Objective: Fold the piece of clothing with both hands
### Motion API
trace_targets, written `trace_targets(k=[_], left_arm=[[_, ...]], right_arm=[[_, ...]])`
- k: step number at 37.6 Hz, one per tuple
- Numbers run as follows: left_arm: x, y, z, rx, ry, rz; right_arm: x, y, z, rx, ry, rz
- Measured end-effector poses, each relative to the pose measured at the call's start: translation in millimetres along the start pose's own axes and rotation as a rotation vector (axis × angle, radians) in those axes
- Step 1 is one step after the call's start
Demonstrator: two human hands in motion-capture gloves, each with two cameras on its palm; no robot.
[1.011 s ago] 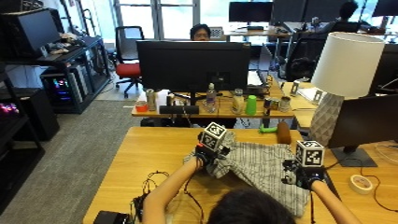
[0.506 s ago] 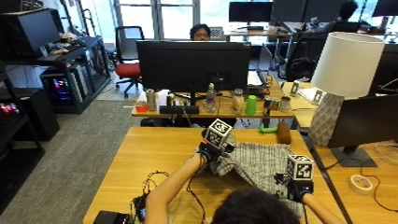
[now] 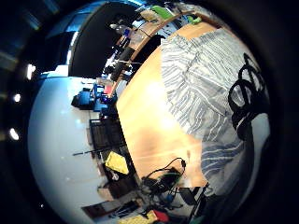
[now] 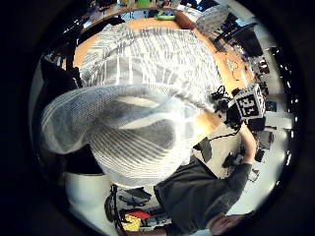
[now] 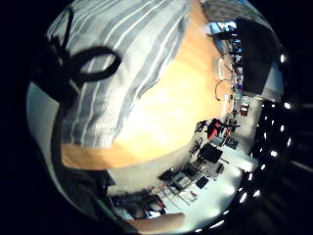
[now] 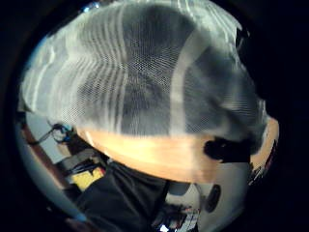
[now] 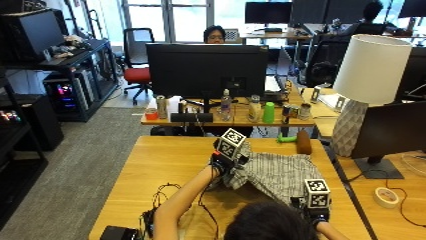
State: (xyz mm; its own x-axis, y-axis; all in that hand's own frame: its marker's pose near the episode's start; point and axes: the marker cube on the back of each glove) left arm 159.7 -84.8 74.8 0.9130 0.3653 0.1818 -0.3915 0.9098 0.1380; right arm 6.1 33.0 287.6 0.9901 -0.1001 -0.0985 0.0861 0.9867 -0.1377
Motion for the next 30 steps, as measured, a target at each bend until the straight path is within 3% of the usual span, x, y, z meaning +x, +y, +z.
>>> trace_targets(k=[15,30], left_arm=[[-3,30,33,-0.076,0.074,0.063],[-7,58,44,-0.214,0.120,0.174]], right_arm=[[25,-9,-25,-0.044,-0.134,-0.038],[19,16,-63,-0.227,-0.162,-0.201]])
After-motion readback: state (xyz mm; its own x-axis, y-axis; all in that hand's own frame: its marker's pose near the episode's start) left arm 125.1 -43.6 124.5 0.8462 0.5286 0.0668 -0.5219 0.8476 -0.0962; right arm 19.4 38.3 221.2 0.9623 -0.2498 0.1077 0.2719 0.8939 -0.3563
